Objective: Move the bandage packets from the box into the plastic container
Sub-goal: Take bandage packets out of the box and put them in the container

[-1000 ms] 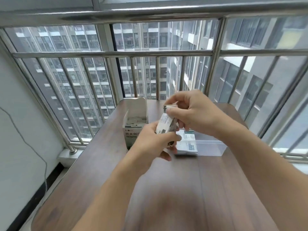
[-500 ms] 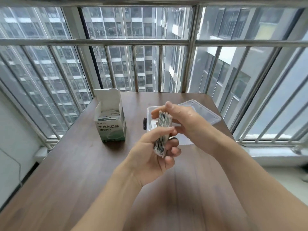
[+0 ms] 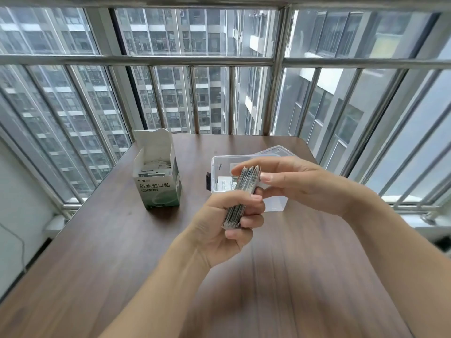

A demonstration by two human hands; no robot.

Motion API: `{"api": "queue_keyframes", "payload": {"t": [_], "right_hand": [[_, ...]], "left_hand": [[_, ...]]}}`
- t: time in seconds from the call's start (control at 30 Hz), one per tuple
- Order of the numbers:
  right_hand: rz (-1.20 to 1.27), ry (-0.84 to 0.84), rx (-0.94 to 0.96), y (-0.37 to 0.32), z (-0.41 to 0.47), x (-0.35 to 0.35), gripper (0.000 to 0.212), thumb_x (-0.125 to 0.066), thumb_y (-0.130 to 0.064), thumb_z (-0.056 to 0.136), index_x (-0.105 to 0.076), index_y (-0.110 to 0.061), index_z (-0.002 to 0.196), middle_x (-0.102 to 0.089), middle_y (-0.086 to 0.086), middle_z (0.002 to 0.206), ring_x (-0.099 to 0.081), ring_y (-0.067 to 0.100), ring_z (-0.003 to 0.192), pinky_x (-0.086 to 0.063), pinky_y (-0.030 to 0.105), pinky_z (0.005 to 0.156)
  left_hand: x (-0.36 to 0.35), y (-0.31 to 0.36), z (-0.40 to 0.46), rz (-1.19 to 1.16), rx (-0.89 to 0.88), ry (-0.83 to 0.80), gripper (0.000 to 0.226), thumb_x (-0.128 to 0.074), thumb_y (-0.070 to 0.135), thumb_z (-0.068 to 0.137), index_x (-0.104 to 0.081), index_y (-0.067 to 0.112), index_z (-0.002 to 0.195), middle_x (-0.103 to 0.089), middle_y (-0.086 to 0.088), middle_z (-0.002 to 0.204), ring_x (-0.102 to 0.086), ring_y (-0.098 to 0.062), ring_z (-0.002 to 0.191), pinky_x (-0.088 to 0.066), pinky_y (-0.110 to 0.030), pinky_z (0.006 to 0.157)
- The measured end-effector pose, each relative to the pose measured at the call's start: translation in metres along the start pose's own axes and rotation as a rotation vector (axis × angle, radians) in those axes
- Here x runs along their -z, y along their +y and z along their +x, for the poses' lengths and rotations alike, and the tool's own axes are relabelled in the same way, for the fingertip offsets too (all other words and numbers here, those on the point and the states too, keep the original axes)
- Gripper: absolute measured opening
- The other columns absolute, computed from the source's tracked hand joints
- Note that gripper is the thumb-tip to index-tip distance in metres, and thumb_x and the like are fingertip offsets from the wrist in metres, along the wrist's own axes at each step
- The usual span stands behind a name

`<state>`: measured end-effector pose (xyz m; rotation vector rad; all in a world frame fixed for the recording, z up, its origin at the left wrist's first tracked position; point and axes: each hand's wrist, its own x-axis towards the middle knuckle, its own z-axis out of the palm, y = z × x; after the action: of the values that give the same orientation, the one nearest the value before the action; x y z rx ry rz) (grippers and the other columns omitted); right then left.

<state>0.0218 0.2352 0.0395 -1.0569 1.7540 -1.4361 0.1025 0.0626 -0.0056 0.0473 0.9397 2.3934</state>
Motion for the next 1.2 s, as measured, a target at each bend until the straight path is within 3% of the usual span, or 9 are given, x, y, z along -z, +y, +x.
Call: {"api": "queue_keyframes", "payload": {"t": [0.13, 0.23, 0.33, 0.47, 0.63, 0.87, 1.03, 1.13, 1.2], "right_hand": [[-0.142, -0.007, 0.007, 0.000, 0.004, 0.007, 0.031, -0.046, -0.010, 0.104, -0.057, 0.001, 0.131, -0.061, 0.027, 0.098, -0.060, 0.022, 0.093, -0.050, 0.034, 0.090], [-0.237, 0.067, 0.031, -0.002, 0.009, 0.010, 0.022, -0.052, -0.006, 0.102, -0.062, 0.004, 0.119, -0.063, 0.007, 0.080, -0.061, 0.018, 0.076, -0.051, 0.034, 0.078], [-0.295, 0.088, 0.059, -0.004, 0.011, 0.015, 0.015, -0.057, -0.003, 0.099, -0.066, 0.003, 0.109, -0.064, 0.017, 0.079, -0.062, 0.020, 0.067, -0.048, 0.026, 0.067], [-0.373, 0.096, 0.080, -0.001, 0.013, 0.018, 0.011, -0.060, -0.002, 0.097, -0.068, 0.002, 0.104, -0.064, 0.026, 0.081, -0.061, 0.025, 0.066, -0.046, 0.032, 0.064], [-0.466, 0.216, 0.119, 0.003, 0.012, 0.020, 0.010, -0.061, -0.003, 0.097, -0.069, 0.001, 0.101, -0.069, 0.016, 0.080, -0.064, 0.025, 0.066, -0.051, 0.040, 0.066], [-0.511, 0.154, 0.082, -0.005, 0.010, 0.022, 0.015, -0.061, -0.005, 0.097, -0.064, -0.005, 0.112, -0.073, 0.007, 0.094, -0.067, 0.019, 0.083, -0.054, 0.030, 0.072], [-0.553, 0.053, 0.009, -0.018, 0.011, 0.035, 0.027, -0.063, -0.007, 0.096, -0.061, -0.015, 0.122, -0.072, -0.012, 0.093, -0.066, 0.019, 0.079, -0.051, 0.026, 0.063], [-0.559, 0.030, 0.017, -0.027, 0.013, 0.042, 0.025, -0.066, -0.006, 0.093, -0.062, -0.009, 0.118, -0.073, 0.007, 0.097, -0.068, 0.028, 0.079, -0.054, 0.032, 0.060], [-0.548, 0.006, -0.002, -0.034, 0.016, 0.046, 0.024, -0.068, -0.006, 0.090, -0.063, -0.007, 0.114, -0.073, 0.011, 0.092, -0.069, 0.025, 0.074, -0.056, 0.033, 0.060]], "left_hand": [[-0.003, 0.004, 0.002, 0.059, 0.063, -0.010, 0.026, -0.078, 0.007, 0.065, -0.058, 0.016, 0.079, -0.039, 0.003, 0.060, -0.041, -0.006, 0.039, -0.026, -0.012, 0.026], [-0.006, 0.005, 0.004, 0.172, 0.066, -0.009, 0.012, -0.067, 0.026, 0.081, -0.058, 0.019, 0.082, -0.042, 0.001, 0.065, -0.047, -0.008, 0.046, -0.026, -0.012, 0.028], [-0.005, 0.006, 0.004, 0.358, 0.040, 0.013, 0.018, -0.060, 0.037, 0.090, -0.059, 0.020, 0.091, -0.050, -0.003, 0.072, -0.058, -0.015, 0.062, -0.034, -0.015, 0.034], [-0.004, 0.005, 0.005, 0.425, 0.017, 0.090, 0.029, -0.062, 0.040, 0.089, -0.059, 0.015, 0.104, -0.059, -0.005, 0.079, -0.065, -0.019, 0.072, -0.043, -0.020, 0.039], [-0.003, 0.003, 0.007, 0.467, -0.108, 0.241, 0.053, -0.068, 0.051, 0.083, -0.065, 0.012, 0.119, -0.069, -0.004, 0.087, -0.071, -0.019, 0.086, -0.054, -0.023, 0.048], [-0.011, 0.007, 0.014, 0.625, -0.185, 0.283, 0.002, -0.068, 0.015, 0.093, -0.066, 0.014, 0.093, -0.056, -0.001, 0.072, -0.059, -0.013, 0.059, -0.040, -0.020, 0.037], [-0.014, 0.014, 0.027, 0.654, -0.193, 0.331, 0.013, -0.066, -0.001, 0.087, -0.064, 0.011, 0.083, -0.055, -0.001, 0.060, -0.050, -0.014, 0.049, -0.033, -0.019, 0.036], [-0.016, 0.016, 0.036, 0.653, -0.227, 0.388, 0.017, -0.068, -0.006, 0.082, -0.063, 0.011, 0.084, -0.055, -0.003, 0.059, -0.049, -0.015, 0.046, -0.036, -0.021, 0.037], [-0.019, 0.020, 0.040, 0.669, -0.241, 0.380, 0.021, -0.067, -0.007, 0.082, -0.060, 0.013, 0.082, -0.056, -0.003, 0.063, -0.050, -0.014, 0.048, -0.037, -0.021, 0.039]]}}
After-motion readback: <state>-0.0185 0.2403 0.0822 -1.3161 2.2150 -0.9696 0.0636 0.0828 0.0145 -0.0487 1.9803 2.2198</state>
